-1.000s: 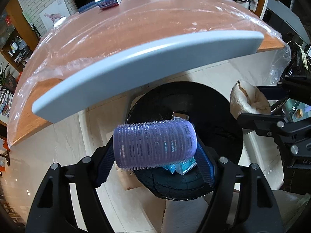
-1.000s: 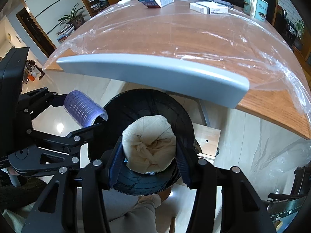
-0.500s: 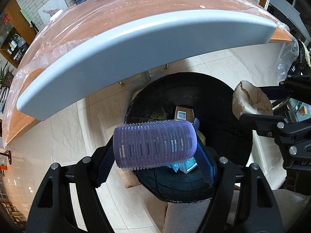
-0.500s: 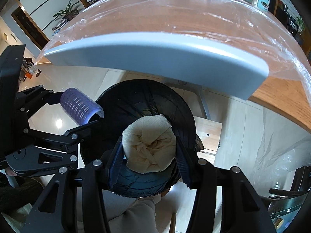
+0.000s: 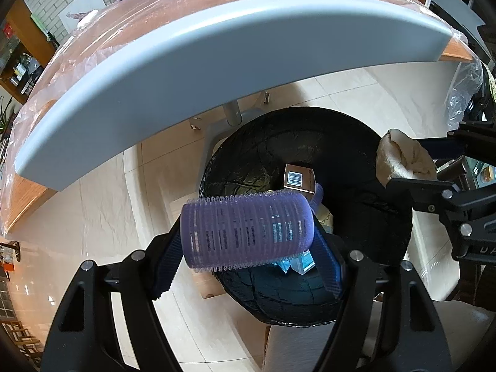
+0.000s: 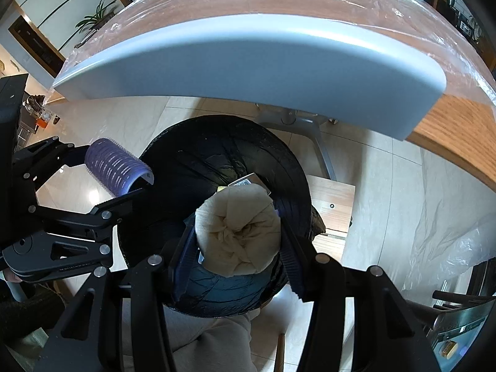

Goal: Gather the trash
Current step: 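Open the left tool while the right tool opens, dropping roller and paper ball into bin, then move both tools back over the table toward the two white medicine boxes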

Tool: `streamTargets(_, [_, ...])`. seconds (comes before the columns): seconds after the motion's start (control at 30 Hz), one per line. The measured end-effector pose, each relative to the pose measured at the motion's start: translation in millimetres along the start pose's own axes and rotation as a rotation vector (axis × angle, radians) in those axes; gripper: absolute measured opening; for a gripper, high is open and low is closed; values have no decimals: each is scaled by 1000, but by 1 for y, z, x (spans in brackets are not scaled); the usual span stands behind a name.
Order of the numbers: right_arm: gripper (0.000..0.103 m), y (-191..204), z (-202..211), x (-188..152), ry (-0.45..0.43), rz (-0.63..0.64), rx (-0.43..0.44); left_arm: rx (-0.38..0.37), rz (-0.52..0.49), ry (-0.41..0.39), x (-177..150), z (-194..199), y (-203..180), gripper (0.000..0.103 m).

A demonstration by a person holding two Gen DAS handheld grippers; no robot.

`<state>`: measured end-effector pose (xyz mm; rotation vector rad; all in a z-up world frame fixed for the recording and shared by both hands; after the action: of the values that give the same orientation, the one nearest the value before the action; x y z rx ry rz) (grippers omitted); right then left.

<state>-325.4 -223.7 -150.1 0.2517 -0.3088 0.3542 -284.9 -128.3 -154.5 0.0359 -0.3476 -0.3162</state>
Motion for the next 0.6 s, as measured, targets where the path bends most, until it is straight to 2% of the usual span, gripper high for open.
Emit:
streamTargets(0.2, [51,-1,1,-2,1,-5,-13,-25,-4,9,1,-3,-3,75])
streamTargets(0.27, [60,-3,4,-2,-2,-21,-16,-6,-11,19,1,-5,-2,79])
streamTargets(0.3, [68,-5,6,-2,-8,-33,-18,5,-15,19,1,-5,-1,80])
streamTargets(0.33, [70,-7,9,-3,-13,-43,-15,4,-14,15,1,-4,-1,80])
streamTargets(0.6, [71,-19,51,-7,-73,-91,-19,-20,14,-36,4,18,8,82])
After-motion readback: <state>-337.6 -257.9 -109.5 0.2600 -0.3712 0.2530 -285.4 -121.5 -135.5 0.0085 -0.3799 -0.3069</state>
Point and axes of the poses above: each gripper's, at about its wrist camera, not at the fingertips, and z roughly against the way its jaws point, y to its left, x to its top, the point moved 8 cm from there along -z, roughly the way its jaws point, and after that the axes turned 7 degrees about z, right-handed, at the moved point
